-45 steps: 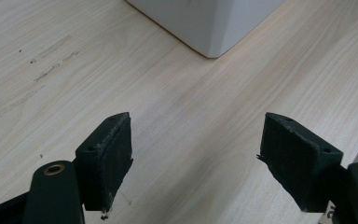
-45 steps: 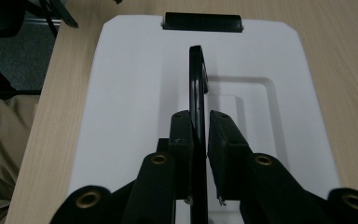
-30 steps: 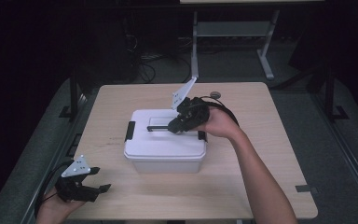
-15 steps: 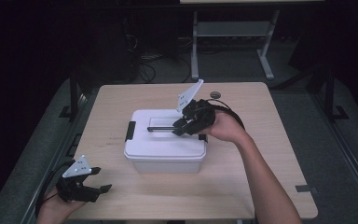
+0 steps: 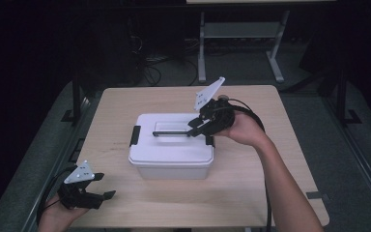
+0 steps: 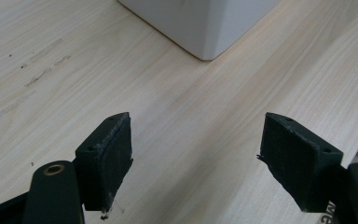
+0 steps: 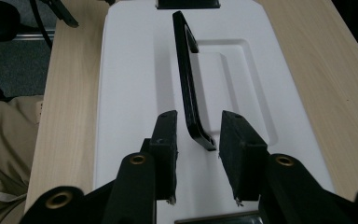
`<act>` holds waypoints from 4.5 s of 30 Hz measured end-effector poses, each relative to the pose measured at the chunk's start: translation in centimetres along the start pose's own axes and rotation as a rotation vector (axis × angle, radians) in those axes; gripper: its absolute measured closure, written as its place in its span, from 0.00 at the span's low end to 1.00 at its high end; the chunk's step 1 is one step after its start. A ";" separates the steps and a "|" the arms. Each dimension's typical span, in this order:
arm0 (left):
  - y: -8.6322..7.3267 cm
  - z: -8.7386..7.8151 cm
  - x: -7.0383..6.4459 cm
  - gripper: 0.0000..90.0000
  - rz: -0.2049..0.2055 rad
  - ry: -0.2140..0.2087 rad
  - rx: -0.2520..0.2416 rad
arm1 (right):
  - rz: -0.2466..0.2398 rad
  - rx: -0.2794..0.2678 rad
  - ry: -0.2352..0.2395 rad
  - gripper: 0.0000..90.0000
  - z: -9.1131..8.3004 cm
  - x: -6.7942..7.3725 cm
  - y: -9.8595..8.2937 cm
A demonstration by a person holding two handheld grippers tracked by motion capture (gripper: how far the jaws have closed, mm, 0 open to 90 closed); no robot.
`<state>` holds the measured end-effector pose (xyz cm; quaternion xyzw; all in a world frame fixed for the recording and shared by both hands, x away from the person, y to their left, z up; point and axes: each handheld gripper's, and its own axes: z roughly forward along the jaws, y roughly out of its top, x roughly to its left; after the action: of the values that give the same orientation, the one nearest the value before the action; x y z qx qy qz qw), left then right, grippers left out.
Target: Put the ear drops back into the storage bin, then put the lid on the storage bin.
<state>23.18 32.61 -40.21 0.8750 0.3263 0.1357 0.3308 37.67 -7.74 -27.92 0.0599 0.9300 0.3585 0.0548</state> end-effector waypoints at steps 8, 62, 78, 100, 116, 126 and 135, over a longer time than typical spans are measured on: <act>0.0 0.1 0.1 0.27 -0.003 -0.001 -0.003 | 0.011 0.013 -0.013 0.72 -0.7 0.1 -0.4; 0.0 0.5 0.1 0.27 -0.004 -0.007 0.006 | 0.108 0.027 -0.054 0.66 -3.2 0.7 -5.6; 0.0 0.4 0.2 0.27 -0.004 -0.007 0.003 | 0.144 0.028 -0.060 0.65 -3.6 0.9 -7.2; 0.0 0.6 0.2 0.27 -0.007 -0.011 0.007 | 0.197 0.032 -0.065 0.64 -3.9 1.4 -10.6; 0.0 0.6 0.2 0.27 -0.009 -0.012 0.011 | 0.226 0.034 -0.068 0.62 -3.7 1.8 -12.4; 0.0 0.6 0.2 0.27 -0.007 -0.010 0.011 | 0.247 0.031 -0.065 0.62 -3.7 2.0 -13.6; 0.0 0.7 0.2 0.27 -0.004 -0.011 0.019 | 0.264 0.020 -0.069 0.62 -3.8 2.2 -14.6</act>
<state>23.66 32.38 -40.71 0.8783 0.3274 0.1272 0.3243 33.85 -20.69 -35.07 0.1945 0.9151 0.3510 0.0386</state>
